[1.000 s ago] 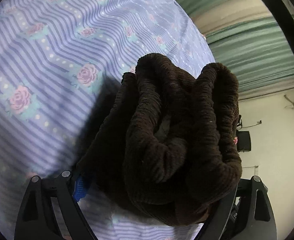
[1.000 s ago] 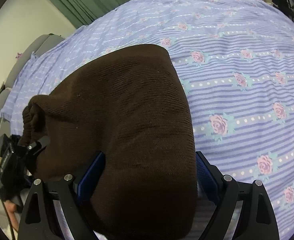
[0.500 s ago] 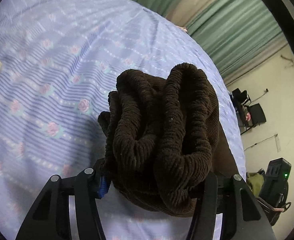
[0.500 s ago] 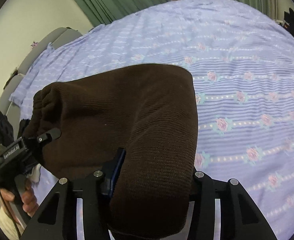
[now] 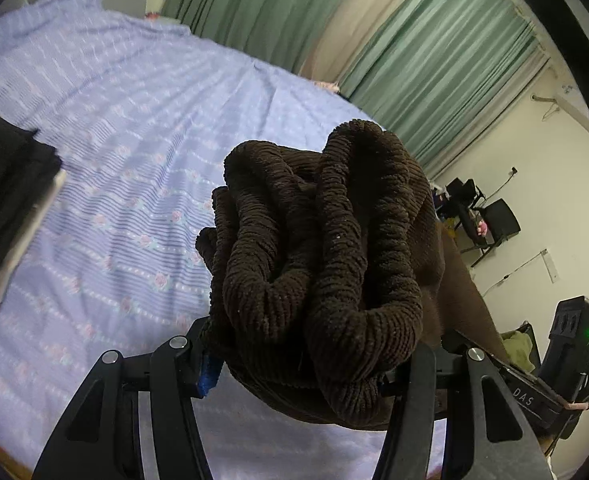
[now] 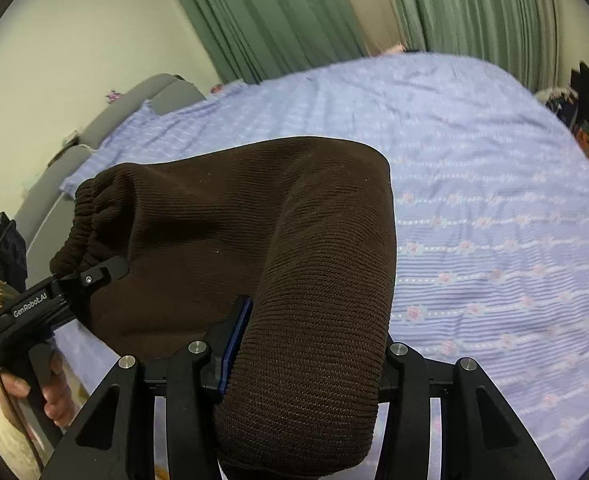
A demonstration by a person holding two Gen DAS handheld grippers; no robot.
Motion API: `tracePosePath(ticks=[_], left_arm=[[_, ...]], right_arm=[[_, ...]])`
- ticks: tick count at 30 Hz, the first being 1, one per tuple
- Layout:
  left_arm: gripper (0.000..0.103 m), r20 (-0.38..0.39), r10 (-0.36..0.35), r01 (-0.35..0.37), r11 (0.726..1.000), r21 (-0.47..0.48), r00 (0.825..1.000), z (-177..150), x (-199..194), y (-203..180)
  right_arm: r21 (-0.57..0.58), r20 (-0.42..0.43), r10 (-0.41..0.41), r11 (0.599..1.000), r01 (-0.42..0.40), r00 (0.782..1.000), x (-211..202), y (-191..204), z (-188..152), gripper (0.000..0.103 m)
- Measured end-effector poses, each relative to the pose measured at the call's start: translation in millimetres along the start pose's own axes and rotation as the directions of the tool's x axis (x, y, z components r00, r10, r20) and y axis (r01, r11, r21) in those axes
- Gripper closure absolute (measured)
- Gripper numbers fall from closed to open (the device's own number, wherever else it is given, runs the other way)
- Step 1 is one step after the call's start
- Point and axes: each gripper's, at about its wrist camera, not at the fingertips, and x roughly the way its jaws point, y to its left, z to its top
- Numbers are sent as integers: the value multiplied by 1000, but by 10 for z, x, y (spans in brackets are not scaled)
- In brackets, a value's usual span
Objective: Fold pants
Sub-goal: 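Carry the brown bundle with both grippers over to the black garment stack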
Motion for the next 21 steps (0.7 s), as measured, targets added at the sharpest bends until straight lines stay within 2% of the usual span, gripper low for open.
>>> tracePosePath(ticks=[5,11,15,21], left_arm=[[47,67,31,-32,999,16,997,-207,-717,-313],[47,127,36,-39,999,19,991,-296,-1292,-467],[47,146,25,-29,999,21,989,-310,-1586,-387],[47,166,-11,12,1000,-2,986,-323,-1938,90]], right_arm=[[-63,41,33,998,-30,999,-669,180,-35,56],[-95,97,67,994,-58,993,-1238,383,-48,56],[-115,117,77,991,-63,990,-1431,597,-68,56],[-160,138,62,986,-40,988,-1527,1116,-187,57]])
